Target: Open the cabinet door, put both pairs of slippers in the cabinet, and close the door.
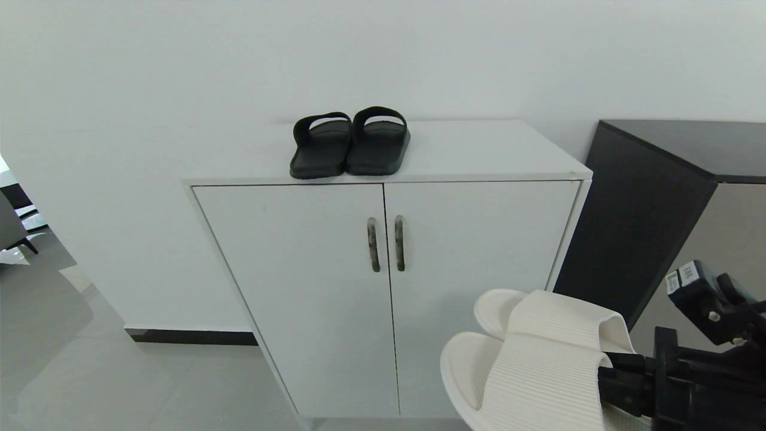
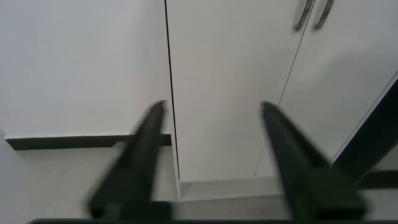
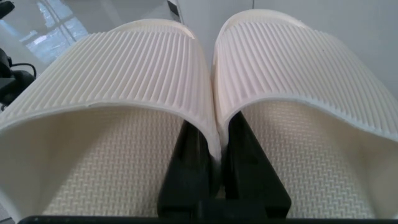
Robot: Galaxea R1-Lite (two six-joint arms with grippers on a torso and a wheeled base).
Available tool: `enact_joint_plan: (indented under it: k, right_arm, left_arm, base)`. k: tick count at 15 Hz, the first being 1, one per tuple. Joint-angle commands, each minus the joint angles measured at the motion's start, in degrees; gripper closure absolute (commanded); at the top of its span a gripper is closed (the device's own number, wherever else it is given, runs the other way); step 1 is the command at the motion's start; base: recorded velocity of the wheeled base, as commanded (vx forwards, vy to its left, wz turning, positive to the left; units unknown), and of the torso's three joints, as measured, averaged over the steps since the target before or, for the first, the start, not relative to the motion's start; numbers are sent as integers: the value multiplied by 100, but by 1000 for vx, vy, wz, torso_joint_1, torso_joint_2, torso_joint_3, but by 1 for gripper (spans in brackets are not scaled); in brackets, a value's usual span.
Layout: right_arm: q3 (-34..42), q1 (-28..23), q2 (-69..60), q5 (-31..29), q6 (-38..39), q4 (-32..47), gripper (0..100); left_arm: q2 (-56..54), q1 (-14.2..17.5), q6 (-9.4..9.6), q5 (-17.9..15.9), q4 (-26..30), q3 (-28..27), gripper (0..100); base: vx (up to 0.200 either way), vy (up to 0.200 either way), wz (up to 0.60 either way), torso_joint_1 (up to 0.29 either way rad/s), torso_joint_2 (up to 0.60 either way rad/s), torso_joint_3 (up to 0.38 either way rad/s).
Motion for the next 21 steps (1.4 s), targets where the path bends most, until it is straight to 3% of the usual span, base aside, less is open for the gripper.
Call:
enact_joint_plan:
  k: [1, 7, 10, 11, 12, 13, 14, 17, 18, 19, 20, 21]
  right_arm:
    - [22, -1, -36, 8, 6, -3, 100]
    - [48, -1, -9, 52, 6, -3, 100]
    - [39, -1, 149, 96, -3, -3, 100]
    - [39, -1, 166, 96, -3, -3, 100]
    - [39, -1, 166, 96, -3, -3, 100]
    - [39, -1, 166, 96, -12, -3, 100]
    - [39, -1, 175, 96, -64, -3, 100]
    - [48, -1, 149, 96, -117, -3, 100]
    - [48, -1, 149, 96, -126, -3, 100]
    - [57, -1, 149, 96, -126, -3, 100]
    - [83, -1, 149, 96, -126, -3, 100]
    - [83, -1, 158, 87, -126, -11, 100]
  left_arm:
    - [-1, 0, 1, 1, 0, 0, 0]
    - [-1, 0, 97, -26, 9, 0, 0]
    - [526, -35, 115, -26, -18, -18, 0]
    - [570, -44, 405, -35, -26, -70, 0]
    - [878, -53, 387, -228, -62, -712, 0]
    - [1238, -53, 106, -483, -62, -1310, 0]
    - [1994, -44, -219, -1037, -70, -2206, 0]
    - [3857, -53, -263, -2434, -202, -3296, 0]
    - [4112, -53, -298, -2619, -281, -3375, 0]
    - [4719, -141, -333, -3067, -562, -3419, 0]
    - [5202, -501, -368, -3322, -940, -3419, 0]
    - [5633, -1222, -782, -3330, -1494, -3454, 0]
  base:
    - [0, 0, 0, -183, 481, 295]
    - [0, 0, 0, -159, 460, 298]
    - [0, 0, 0, -124, 450, 321]
    - [0, 0, 0, -76, 261, 198]
    - [0, 0, 0, -32, 149, 115]
    - [0, 0, 0, -17, 80, 56]
    - [0, 0, 0, -7, 51, 46]
    - [0, 0, 0, 0, 0, 0]
    - [0, 0, 0, 0, 0, 0]
    - [0, 0, 0, 0, 0, 0]
    - [0, 0, 0, 0, 0, 0]
    - [0, 0, 0, 0, 0, 0]
